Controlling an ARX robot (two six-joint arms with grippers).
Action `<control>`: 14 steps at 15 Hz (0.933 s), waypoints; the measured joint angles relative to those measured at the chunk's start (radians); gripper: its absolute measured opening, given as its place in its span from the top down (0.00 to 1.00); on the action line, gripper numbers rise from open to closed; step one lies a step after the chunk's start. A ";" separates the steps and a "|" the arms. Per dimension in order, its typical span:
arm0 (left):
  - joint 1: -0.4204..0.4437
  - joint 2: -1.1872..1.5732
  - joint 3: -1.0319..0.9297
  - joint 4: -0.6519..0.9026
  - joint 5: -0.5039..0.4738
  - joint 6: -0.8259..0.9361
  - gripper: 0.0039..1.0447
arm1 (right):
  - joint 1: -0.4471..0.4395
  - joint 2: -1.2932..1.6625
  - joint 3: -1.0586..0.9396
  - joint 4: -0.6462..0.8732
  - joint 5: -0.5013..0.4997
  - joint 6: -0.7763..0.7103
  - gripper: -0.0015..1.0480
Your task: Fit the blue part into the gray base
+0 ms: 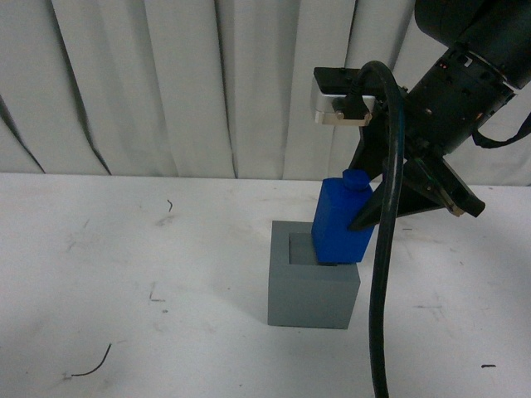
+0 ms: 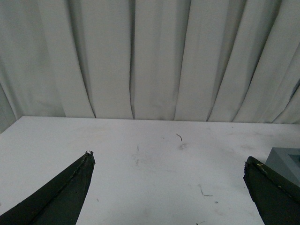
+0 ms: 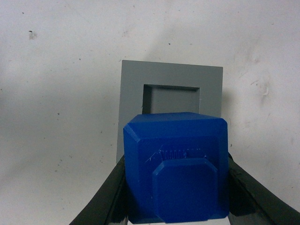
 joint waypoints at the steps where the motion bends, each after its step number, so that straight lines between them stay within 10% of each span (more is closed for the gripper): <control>1: 0.000 0.000 0.000 0.000 0.000 0.000 0.06 | 0.006 0.006 0.005 0.006 0.001 0.015 0.55; 14: 0.000 0.000 0.000 0.000 0.000 0.000 0.06 | 0.070 0.039 0.024 0.056 0.045 0.158 0.55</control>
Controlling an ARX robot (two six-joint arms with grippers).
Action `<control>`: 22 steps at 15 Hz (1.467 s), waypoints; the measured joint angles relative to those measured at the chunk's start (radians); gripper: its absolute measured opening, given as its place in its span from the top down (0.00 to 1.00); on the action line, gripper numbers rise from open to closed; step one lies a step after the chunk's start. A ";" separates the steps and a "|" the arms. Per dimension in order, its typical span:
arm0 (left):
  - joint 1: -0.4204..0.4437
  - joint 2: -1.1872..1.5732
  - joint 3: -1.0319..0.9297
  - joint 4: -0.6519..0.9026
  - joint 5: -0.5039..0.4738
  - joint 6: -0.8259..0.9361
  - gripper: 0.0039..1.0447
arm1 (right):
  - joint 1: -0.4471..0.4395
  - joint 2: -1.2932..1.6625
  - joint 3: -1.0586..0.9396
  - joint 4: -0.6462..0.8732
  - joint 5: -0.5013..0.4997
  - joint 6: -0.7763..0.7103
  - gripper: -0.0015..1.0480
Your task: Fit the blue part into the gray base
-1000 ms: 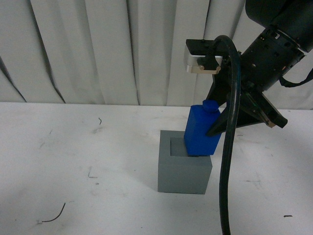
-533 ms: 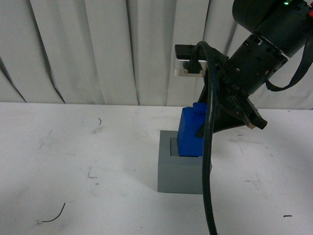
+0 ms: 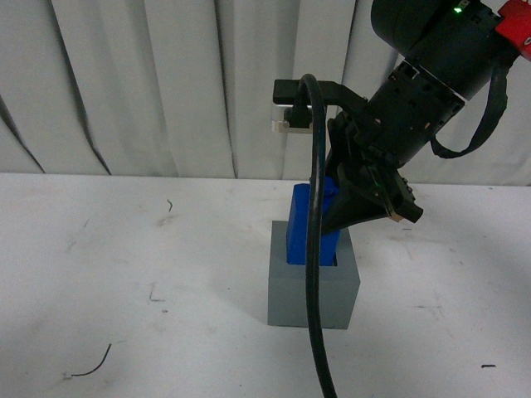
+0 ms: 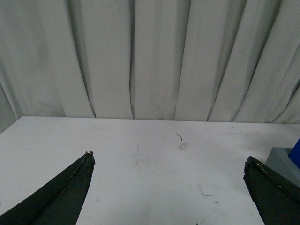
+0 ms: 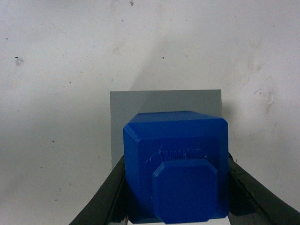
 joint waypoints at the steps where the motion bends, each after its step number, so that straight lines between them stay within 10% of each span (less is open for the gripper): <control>1: 0.000 0.000 0.000 0.000 0.000 0.000 0.06 | 0.000 0.000 0.000 -0.002 0.003 0.000 0.55; 10: 0.000 0.000 0.000 0.000 0.000 0.000 0.06 | 0.007 0.000 -0.012 -0.006 0.061 -0.008 0.55; 12: 0.000 0.000 0.000 0.000 0.000 0.000 0.06 | 0.007 0.000 -0.016 -0.018 0.051 -0.026 0.32; 18: 0.000 0.000 0.000 0.000 0.000 0.000 0.06 | 0.008 0.000 -0.012 -0.006 0.006 -0.068 0.06; 22: 0.000 0.000 0.000 0.000 0.000 0.000 0.06 | 0.006 -0.007 -0.008 0.019 -0.029 -0.054 0.06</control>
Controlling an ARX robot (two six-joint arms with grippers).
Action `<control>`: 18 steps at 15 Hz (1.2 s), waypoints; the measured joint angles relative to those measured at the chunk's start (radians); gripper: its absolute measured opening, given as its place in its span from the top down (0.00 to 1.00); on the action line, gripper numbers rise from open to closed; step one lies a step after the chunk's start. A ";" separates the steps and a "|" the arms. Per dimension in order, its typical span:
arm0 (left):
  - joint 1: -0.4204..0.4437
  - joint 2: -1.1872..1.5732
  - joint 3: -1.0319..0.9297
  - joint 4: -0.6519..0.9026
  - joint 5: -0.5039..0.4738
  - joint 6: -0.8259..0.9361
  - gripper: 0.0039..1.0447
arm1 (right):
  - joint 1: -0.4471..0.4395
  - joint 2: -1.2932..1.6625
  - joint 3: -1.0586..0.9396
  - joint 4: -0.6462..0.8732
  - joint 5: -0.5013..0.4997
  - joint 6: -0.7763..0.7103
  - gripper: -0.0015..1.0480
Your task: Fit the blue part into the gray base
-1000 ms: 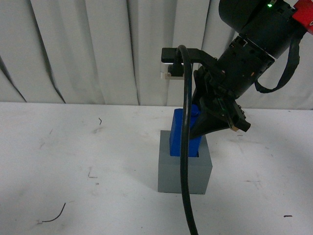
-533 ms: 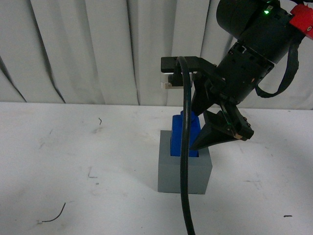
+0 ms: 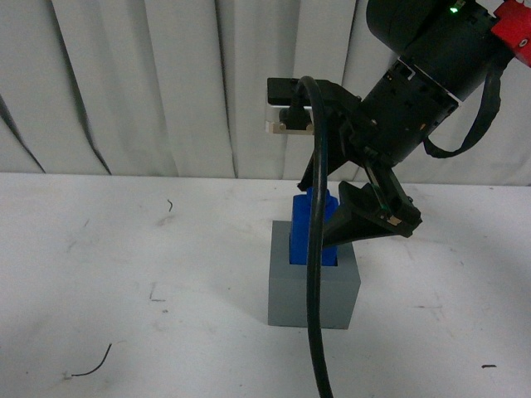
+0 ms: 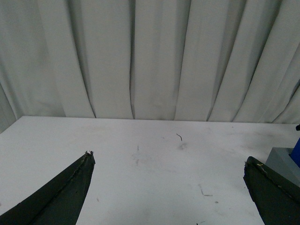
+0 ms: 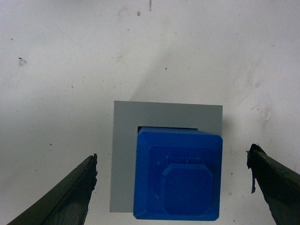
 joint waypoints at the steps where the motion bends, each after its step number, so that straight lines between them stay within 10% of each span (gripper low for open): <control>1: 0.000 0.000 0.000 0.000 0.000 0.000 0.06 | -0.003 -0.014 0.000 0.000 -0.020 0.008 0.06; 11: 0.000 0.000 0.000 0.000 0.000 0.000 0.06 | -0.105 -0.365 -0.101 0.050 -0.286 0.061 0.06; 12: 0.000 0.000 0.000 0.000 0.000 0.000 0.06 | -0.090 -0.406 -0.174 0.247 -0.198 0.116 0.10; 15: 0.000 0.000 0.000 0.000 -0.002 0.000 0.06 | -0.092 -0.729 -0.786 1.164 0.520 0.747 0.41; 18: 0.000 0.000 0.000 0.000 0.000 0.000 0.06 | -0.163 -0.904 -1.101 1.540 0.663 1.122 0.67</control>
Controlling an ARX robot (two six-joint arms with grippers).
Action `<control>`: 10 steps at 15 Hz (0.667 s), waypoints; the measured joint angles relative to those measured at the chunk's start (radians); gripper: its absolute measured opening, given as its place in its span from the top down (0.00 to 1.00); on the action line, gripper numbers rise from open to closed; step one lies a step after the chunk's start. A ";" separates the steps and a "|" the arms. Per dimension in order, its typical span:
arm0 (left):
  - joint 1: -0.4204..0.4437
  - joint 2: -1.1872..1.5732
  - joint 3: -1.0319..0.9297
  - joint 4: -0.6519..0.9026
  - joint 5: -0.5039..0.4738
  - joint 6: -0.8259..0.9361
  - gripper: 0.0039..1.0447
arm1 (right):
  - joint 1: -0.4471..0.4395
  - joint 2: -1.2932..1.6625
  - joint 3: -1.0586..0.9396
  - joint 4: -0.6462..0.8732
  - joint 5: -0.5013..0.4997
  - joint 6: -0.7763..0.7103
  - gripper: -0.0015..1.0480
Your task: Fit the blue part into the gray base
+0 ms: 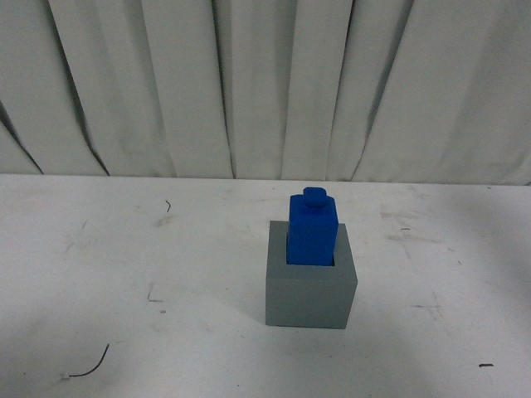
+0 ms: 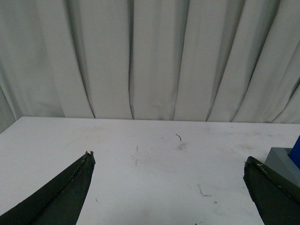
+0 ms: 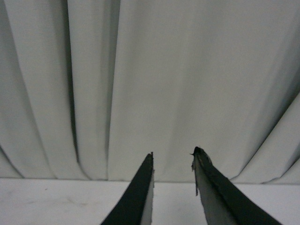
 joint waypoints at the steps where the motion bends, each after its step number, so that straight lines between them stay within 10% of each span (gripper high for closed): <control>1: 0.000 0.000 0.000 0.000 0.000 0.000 0.06 | -0.008 -0.064 -0.102 0.027 -0.014 0.061 0.78; 3: 0.000 0.000 0.000 0.000 0.000 0.000 0.06 | -0.069 -0.254 -0.294 -0.023 -0.113 0.112 0.98; 10: 0.000 0.000 0.000 0.000 0.000 0.000 0.06 | -0.131 -0.953 -0.663 -0.312 -0.152 0.137 0.98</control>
